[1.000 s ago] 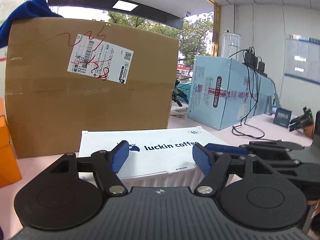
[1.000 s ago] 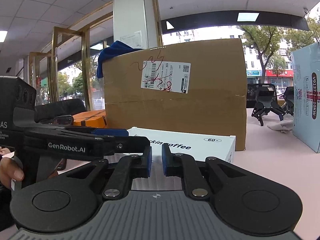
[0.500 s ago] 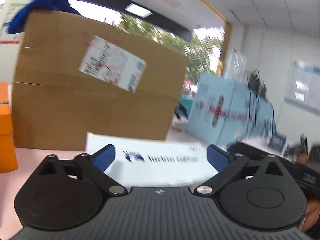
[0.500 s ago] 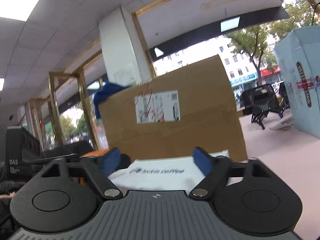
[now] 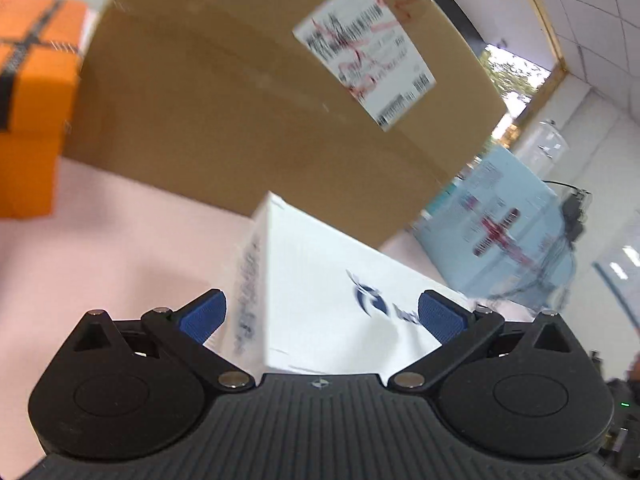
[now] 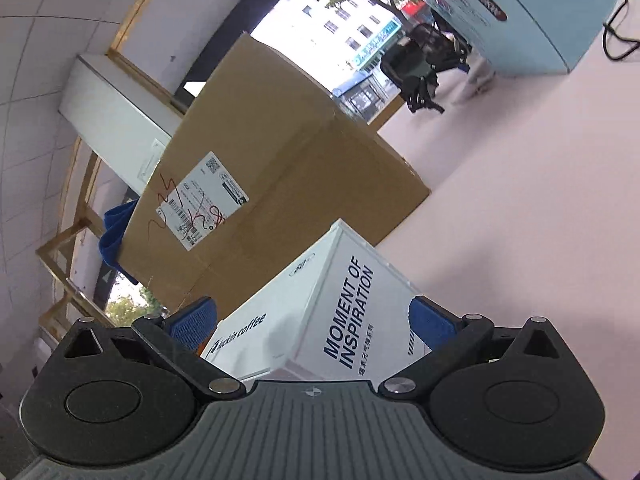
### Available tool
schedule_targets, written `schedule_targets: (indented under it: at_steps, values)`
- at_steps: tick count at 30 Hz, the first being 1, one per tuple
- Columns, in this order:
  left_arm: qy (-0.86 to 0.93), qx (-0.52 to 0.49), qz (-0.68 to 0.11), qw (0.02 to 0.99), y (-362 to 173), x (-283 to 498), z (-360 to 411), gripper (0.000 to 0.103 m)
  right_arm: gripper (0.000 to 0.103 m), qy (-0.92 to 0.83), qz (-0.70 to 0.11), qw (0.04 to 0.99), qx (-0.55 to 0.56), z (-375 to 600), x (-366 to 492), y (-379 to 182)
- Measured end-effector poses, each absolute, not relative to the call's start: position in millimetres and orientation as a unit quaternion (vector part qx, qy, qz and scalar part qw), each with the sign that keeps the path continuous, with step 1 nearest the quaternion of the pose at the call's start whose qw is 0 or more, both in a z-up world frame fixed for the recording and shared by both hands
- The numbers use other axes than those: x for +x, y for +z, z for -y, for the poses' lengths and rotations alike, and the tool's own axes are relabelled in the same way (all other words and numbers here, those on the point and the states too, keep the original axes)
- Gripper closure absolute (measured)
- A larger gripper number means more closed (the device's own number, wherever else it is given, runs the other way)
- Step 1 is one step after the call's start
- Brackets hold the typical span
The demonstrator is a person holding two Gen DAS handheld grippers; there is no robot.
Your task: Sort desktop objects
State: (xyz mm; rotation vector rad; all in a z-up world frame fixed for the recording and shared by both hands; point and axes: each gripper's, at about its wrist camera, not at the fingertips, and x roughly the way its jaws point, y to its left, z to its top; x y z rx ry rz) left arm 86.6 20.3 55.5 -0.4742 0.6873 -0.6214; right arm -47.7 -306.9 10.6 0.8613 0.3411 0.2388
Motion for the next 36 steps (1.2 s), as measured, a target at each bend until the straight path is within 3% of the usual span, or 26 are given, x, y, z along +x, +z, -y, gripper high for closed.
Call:
schedule_targets:
  at_steps: [12,20,36]
  values:
    - [-0.258,-0.19,-0.355,0.878,58.6,87.4,-5.6,0.0,0.0,0.11,-0.215,0.905,0.35,278.8,-17.9,10.3]
    - [-0.1,-0.197,-0.351,0.91,67.5,78.0,-35.1,0.0,0.0,0.181,-0.25,0.893,0.329,238.1,28.8,12.7]
    - [-0.036,-0.203,-0.335,0.919,63.5,82.0,-65.0,0.0,0.0,0.197,-0.248,0.896,0.312,205.2,55.1,14.9]
